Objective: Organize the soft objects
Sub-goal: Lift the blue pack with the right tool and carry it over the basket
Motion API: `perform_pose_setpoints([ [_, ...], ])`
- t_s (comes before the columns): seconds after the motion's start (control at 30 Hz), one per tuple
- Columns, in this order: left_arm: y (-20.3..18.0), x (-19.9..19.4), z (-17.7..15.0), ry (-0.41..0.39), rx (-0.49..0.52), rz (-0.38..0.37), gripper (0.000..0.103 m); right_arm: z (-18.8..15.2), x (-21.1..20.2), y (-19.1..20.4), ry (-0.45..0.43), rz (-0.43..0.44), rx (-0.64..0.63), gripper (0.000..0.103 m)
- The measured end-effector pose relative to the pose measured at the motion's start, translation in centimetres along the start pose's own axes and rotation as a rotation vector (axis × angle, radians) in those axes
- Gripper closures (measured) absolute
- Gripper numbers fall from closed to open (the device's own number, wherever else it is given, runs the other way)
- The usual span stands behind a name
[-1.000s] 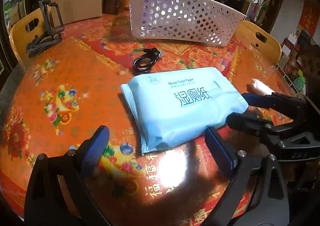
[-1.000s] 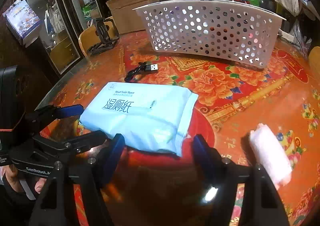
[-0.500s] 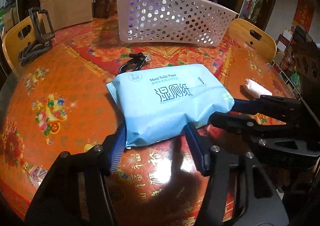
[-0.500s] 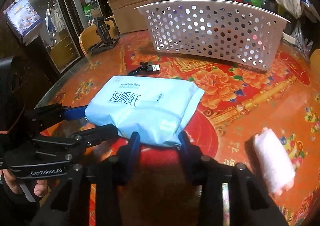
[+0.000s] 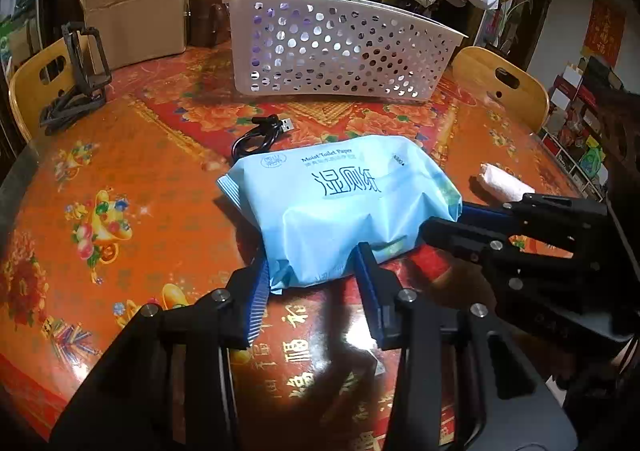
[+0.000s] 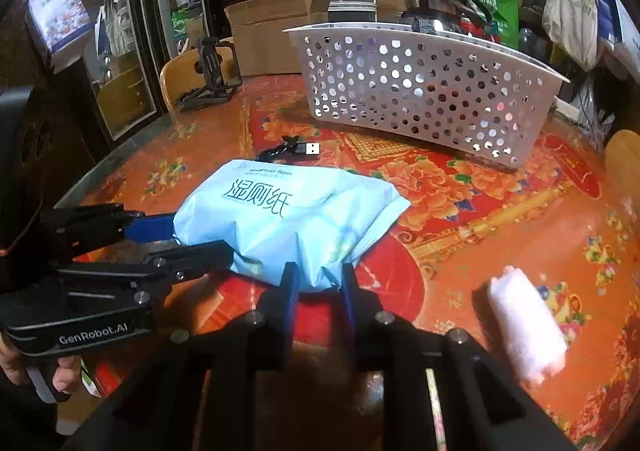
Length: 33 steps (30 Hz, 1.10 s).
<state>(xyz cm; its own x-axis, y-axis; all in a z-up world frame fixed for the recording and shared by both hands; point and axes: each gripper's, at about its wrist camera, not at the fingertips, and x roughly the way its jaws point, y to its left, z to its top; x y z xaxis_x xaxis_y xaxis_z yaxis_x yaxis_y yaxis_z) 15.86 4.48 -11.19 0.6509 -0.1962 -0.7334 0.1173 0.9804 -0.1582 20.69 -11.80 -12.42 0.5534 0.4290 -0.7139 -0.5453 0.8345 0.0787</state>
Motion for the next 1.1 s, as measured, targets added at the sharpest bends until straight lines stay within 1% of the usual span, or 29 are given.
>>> perform_pose_setpoints([
  [0.13,-0.3,-0.2,-0.1,-0.006,0.002,-0.009,0.065,-0.2,-0.6,-0.5,-0.016,0.002,0.008,0.085],
  [0.3,-1.2,-0.9,0.0,-0.036,0.024,-0.007,0.065,-0.2,-1.9,-0.8,-0.049,-0.011,0.01,0.085],
  [0.6,-3.0,-3.2,1.8,-0.093,0.052,-0.025,0.065,1.0,-5.3,-1.7,-0.126,-0.04,0.007,0.085],
  [0.93,-5.4,-6.8,5.3,-0.182,0.095,-0.04,0.065,3.5,-9.6,-2.5,-0.22,-0.079,-0.015,0.085],
  [1.1,-6.6,-8.6,7.7,-0.225,0.121,-0.039,0.065,5.6,-11.4,-3.3,-0.266,-0.097,-0.022,0.086],
])
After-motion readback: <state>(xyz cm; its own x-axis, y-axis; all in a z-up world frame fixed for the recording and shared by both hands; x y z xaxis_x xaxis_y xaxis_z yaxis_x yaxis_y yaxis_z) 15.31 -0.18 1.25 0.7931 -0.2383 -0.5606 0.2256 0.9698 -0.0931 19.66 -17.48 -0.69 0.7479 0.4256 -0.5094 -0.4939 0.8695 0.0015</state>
